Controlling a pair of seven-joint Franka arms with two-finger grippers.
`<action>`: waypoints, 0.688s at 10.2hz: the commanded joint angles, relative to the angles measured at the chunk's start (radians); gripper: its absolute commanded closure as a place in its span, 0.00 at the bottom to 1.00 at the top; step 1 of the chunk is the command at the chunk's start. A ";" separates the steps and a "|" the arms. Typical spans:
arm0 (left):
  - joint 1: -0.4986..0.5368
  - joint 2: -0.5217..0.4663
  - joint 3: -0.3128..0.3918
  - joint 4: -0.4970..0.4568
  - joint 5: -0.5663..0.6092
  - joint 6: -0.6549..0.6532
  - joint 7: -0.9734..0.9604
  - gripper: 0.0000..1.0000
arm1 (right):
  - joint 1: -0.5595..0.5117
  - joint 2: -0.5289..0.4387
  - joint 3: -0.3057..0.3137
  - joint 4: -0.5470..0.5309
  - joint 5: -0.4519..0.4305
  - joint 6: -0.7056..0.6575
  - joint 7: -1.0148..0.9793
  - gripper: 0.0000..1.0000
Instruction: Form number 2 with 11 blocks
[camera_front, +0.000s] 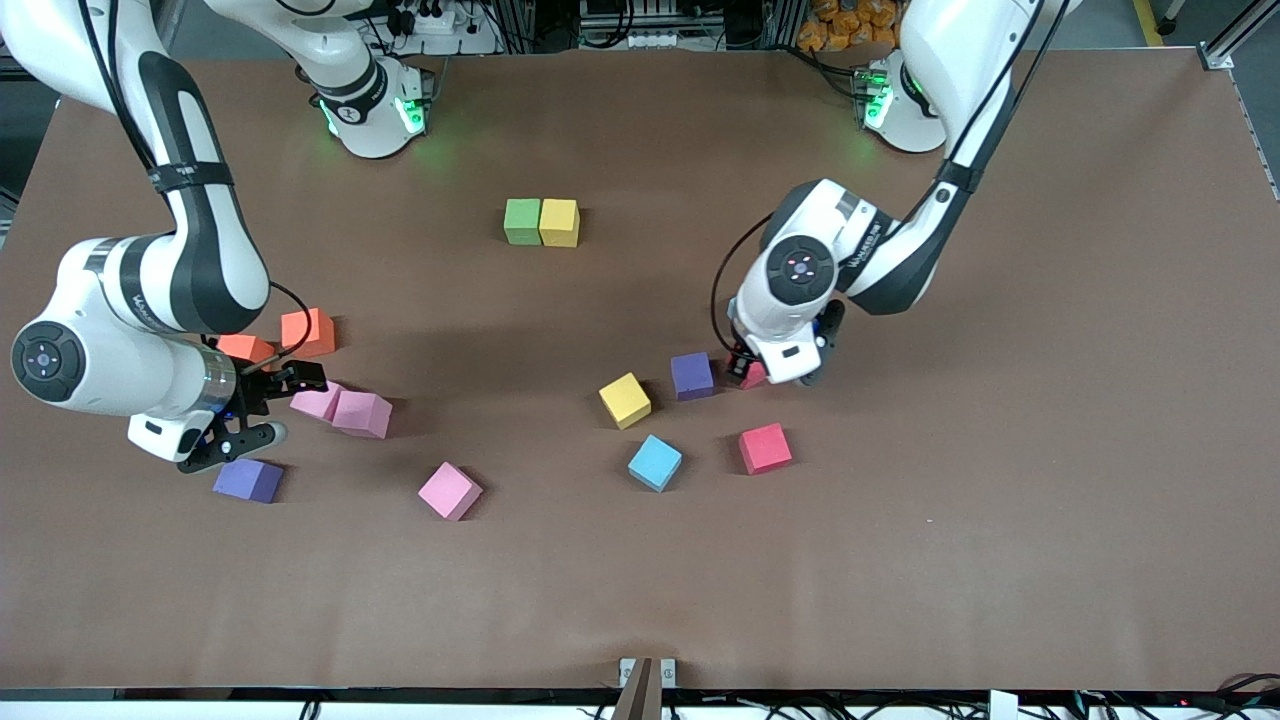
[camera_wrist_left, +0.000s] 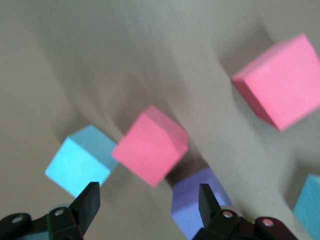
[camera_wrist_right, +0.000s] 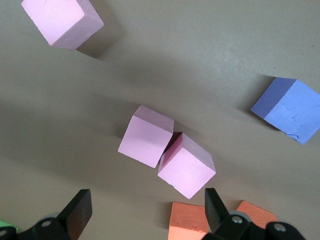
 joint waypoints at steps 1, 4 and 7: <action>0.067 -0.121 -0.016 -0.157 0.001 0.034 0.010 0.12 | -0.001 -0.006 0.001 0.000 0.000 -0.001 -0.008 0.00; 0.066 -0.154 -0.022 -0.237 0.004 0.060 -0.165 0.11 | -0.001 -0.005 0.001 0.000 0.000 -0.001 -0.008 0.00; 0.072 -0.161 -0.133 -0.306 0.119 0.063 0.052 0.09 | -0.001 -0.005 0.001 0.000 0.000 -0.001 -0.008 0.00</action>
